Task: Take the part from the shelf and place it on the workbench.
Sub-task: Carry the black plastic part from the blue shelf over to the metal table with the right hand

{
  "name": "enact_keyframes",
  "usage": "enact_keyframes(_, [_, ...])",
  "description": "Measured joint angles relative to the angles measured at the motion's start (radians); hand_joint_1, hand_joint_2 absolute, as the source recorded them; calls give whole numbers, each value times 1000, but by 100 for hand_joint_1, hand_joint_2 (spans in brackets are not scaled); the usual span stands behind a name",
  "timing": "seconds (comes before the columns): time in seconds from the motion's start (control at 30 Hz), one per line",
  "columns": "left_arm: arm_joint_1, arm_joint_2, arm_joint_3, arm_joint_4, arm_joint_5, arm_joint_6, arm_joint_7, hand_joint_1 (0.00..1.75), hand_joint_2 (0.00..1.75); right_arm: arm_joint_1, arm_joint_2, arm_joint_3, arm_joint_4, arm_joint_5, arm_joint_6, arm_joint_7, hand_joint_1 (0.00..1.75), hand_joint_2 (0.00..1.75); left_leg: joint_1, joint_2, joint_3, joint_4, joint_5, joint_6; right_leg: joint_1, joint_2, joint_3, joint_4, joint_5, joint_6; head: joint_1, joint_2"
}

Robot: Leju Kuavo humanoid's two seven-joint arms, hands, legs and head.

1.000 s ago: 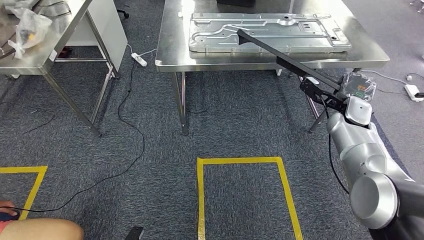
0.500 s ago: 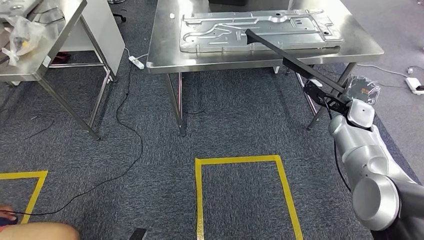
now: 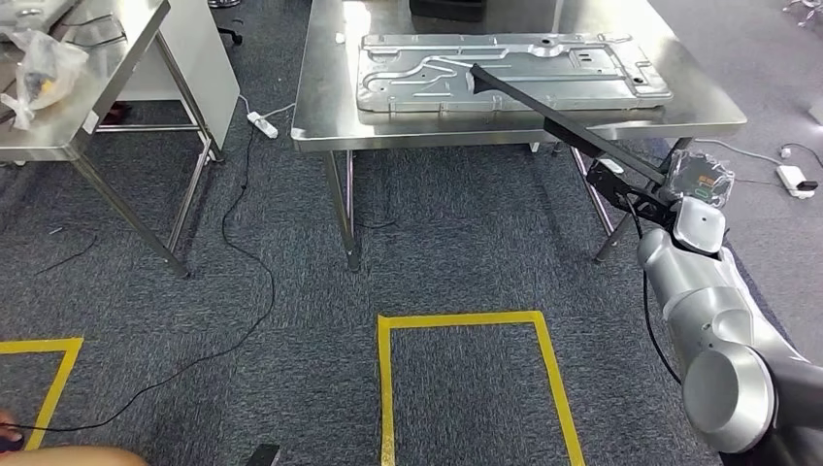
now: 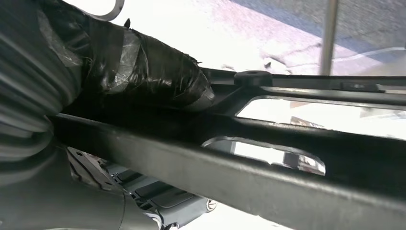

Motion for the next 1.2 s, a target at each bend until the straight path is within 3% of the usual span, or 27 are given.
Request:
enact_keyframes(0.07, [-1,0,0,0,0,2,3,0,175,2,-2,0,0,0,-2,-3,175,175,1,0,4,3,-7,3,-2,0,-72,117,-44,7,0,0])
enact_keyframes(0.1, [0,0,0,0,0,2,5,0,175,3,-2,-1,0,0,-1,-3,175,175,1,-1,7,5,-14,2,-4,-1,-98,146,-44,11,0,0])
enact_keyframes(0.13, [2,0,0,0,0,2,5,0,175,4,-3,-2,0,0,0,-3,175,175,2,-2,11,7,-23,1,-6,-1,-107,141,-24,13,0,0])
enact_keyframes(0.2, [5,-2,0,0,0,-3,2,0,175,3,-6,-3,0,0,4,-1,175,175,4,-2,26,14,-46,-6,-10,-5,-73,28,62,16,1,0])
enact_keyframes(0.23, [4,-3,0,0,0,-6,-1,0,175,1,-8,-3,1,0,6,0,175,175,4,-2,33,18,-55,-11,-8,-8,-51,-31,92,15,1,0])
enact_keyframes(0.3, [1,-5,0,0,-1,-8,-4,0,175,-2,-9,-3,1,0,9,2,175,175,3,-1,38,21,-68,-24,-1,-12,-25,-100,107,3,1,0])
enact_keyframes(0.4, [-2,-5,0,0,-5,-6,-3,0,175,-1,-11,-4,0,0,7,5,175,175,2,0,42,33,-72,-39,1,-9,-11,-110,97,-22,0,0])
enact_keyframes(0.43, [-2,-5,0,0,-6,-4,-3,0,175,0,-12,-4,0,0,7,6,175,175,2,-1,30,60,-70,-43,-1,-8,-2,-113,93,-28,0,0])
enact_keyframes(0.5, [-3,-5,0,0,-7,-1,-2,0,175,2,-12,-4,0,0,6,5,175,175,4,-2,-32,166,-84,-49,-4,-8,17,-120,83,-39,0,0])
enact_keyframes(0.57, [-2,-5,0,0,-7,0,-2,0,175,5,-12,-4,0,0,6,4,175,175,5,-2,-115,284,-133,-54,-3,-4,34,-121,69,-44,0,0])
enact_keyframes(0.6, [0,-5,0,0,-7,1,-2,0,175,7,-11,-4,0,0,6,5,175,175,5,-2,-146,315,-153,-54,-2,-2,44,-121,61,-45,0,0])
enact_keyframes(0.63, [2,-5,0,0,-7,2,-1,0,175,9,-11,-4,0,0,6,5,175,175,5,-2,-163,315,-155,-52,-1,0,56,-121,52,-45,0,0])
enact_keyframes(0.67, [2,-5,0,0,-7,3,-1,0,175,11,-10,-4,0,0,6,5,175,175,4,-2,-166,284,-132,-49,1,2,70,-121,43,-45,0,0])
enact_keyframes(0.77, [3,-2,0,0,-7,7,2,0,175,12,-9,-4,2,0,6,1,175,175,-7,-5,-128,91,25,-23,8,5,104,-122,17,-42,1,0])
enact_keyframes(0.8, [2,-1,0,0,-7,8,3,0,175,13,-8,-4,2,0,6,0,175,175,-11,-7,-119,50,58,-16,8,6,107,-122,11,-38,1,0])
enact_keyframes(0.83, [2,1,0,0,-7,8,5,0,175,13,-8,-4,3,0,6,0,175,175,-15,-9,-116,31,73,-11,8,7,107,-122,6,-33,2,0])
enact_keyframes(0.93, [2,0,0,0,-7,11,9,0,175,14,-8,-6,0,0,5,0,175,175,-11,-9,-101,14,80,-4,6,8,107,-122,-9,-18,2,0])
enact_keyframes(0.97, [1,-1,0,0,-6,13,10,0,175,12,-9,-7,-1,0,5,0,175,175,-7,-8,-93,5,81,1,6,7,96,-98,-24,-14,2,0])
enact_keyframes(1.0, [0,-1,0,0,-6,16,11,0,175,11,-10,-8,-2,0,4,-1,175,175,-5,-8,-86,-2,81,5,5,5,73,-53,-46,-11,3,0])
enact_keyframes(1.07, [-1,-1,0,0,-5,20,12,0,175,12,-12,-9,-2,0,3,-5,175,175,-5,-8,-80,-4,75,10,0,4,-5,81,-93,-3,4,0])
enact_keyframes(1.1, [-1,-1,0,0,-5,22,13,0,175,15,-12,-10,-2,0,2,-7,175,175,-5,-9,-78,-2,70,11,-4,3,-42,133,-100,2,4,0])
enact_keyframes(1.13, [0,-1,0,0,-5,23,14,0,175,19,-12,-11,-2,0,1,-9,175,175,-4,-10,-76,2,64,9,-8,2,-64,153,-89,7,4,0])
enact_keyframes(1.17, [1,-1,1,0,-5,23,15,0,175,22,-12,-12,-2,0,0,-10,175,175,-3,-11,-73,7,57,6,-12,0,-68,134,-59,11,4,0])
enact_keyframes(1.2, [2,-1,1,0,-5,24,15,0,175,24,-12,-14,-2,0,-1,-12,175,175,-1,-12,-70,16,49,1,-15,-2,-53,80,-15,15,4,0])
